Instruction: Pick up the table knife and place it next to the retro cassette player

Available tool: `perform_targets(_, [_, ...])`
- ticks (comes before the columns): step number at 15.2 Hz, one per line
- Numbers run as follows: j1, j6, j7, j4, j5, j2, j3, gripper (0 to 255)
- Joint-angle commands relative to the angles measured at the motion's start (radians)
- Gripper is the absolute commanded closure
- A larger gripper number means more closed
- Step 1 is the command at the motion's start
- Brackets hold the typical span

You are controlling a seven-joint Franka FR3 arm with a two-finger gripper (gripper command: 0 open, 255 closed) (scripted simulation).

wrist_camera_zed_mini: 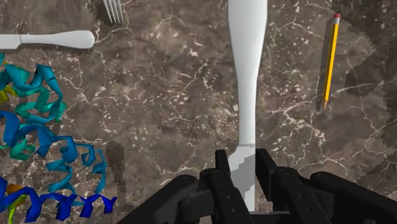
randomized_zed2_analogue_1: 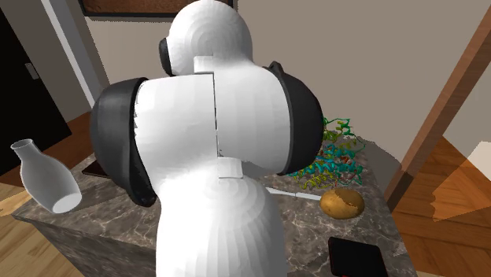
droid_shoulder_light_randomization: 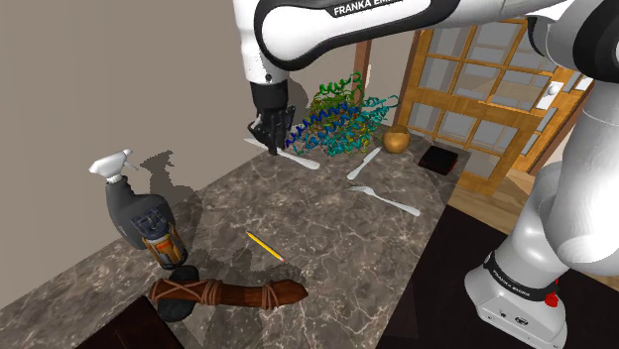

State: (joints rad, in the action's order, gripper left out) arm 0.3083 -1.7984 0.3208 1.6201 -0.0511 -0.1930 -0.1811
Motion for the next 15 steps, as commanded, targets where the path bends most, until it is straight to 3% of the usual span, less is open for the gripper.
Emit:
perform_targets(1, [-0.021,-0.006,-0.033,0.035,0.007,0.030,0.012,255])
perform_targets(15, [-0.192,-0.060,-0.353,0.263,0.032,0.211,0.158,255])
